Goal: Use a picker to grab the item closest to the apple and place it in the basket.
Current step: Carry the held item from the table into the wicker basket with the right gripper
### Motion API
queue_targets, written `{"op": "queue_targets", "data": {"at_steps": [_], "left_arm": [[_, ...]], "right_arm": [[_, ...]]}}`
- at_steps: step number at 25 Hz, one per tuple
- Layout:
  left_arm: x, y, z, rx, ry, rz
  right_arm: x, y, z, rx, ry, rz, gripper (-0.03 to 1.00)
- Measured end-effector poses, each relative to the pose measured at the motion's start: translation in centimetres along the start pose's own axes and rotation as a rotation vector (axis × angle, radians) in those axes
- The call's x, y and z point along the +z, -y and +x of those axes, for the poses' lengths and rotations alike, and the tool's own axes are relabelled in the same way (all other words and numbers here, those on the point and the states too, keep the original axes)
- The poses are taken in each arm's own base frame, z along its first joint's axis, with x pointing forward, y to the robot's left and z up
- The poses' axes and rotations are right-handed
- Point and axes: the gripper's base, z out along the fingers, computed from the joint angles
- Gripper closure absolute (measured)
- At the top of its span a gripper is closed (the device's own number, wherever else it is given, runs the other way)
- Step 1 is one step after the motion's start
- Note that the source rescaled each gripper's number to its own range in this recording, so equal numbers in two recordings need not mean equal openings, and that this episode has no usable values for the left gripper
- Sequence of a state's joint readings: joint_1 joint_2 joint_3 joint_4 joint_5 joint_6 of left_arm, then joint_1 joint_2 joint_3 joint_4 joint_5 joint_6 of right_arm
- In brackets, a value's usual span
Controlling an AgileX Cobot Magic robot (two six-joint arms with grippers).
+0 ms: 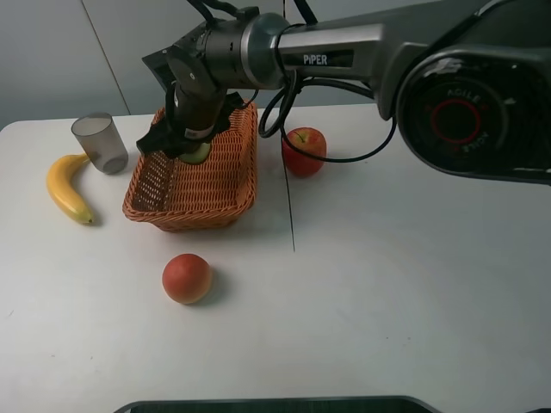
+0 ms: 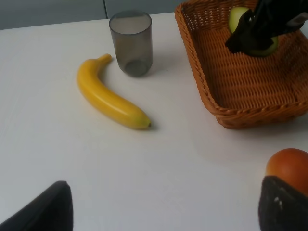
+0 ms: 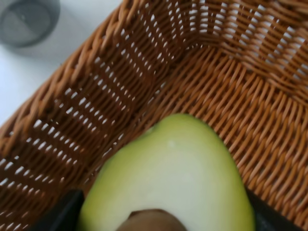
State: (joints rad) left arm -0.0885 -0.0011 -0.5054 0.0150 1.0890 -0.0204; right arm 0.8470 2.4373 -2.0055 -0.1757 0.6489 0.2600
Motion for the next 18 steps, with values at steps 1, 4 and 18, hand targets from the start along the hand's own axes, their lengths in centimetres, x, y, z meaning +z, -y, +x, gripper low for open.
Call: {"op": "queue_targets", "data": {"at_steps": [1,4,18], "left_arm": [[0.0,0.0,0.0,0.000,0.000,0.000],[0.0,0.0,0.0,0.000,0.000,0.000],[0.0,0.0,0.0,0.002,0.000,0.000]], "right_arm": [[0.4,0.0,0.3,-0.001,-0.008,0.001,0.95],[1.3,0.0,0.9,-0.003,-0.023,0.001,0.95],[2.3,1.0,1.4,0.052,-0.041,0.015,0.73]]}}
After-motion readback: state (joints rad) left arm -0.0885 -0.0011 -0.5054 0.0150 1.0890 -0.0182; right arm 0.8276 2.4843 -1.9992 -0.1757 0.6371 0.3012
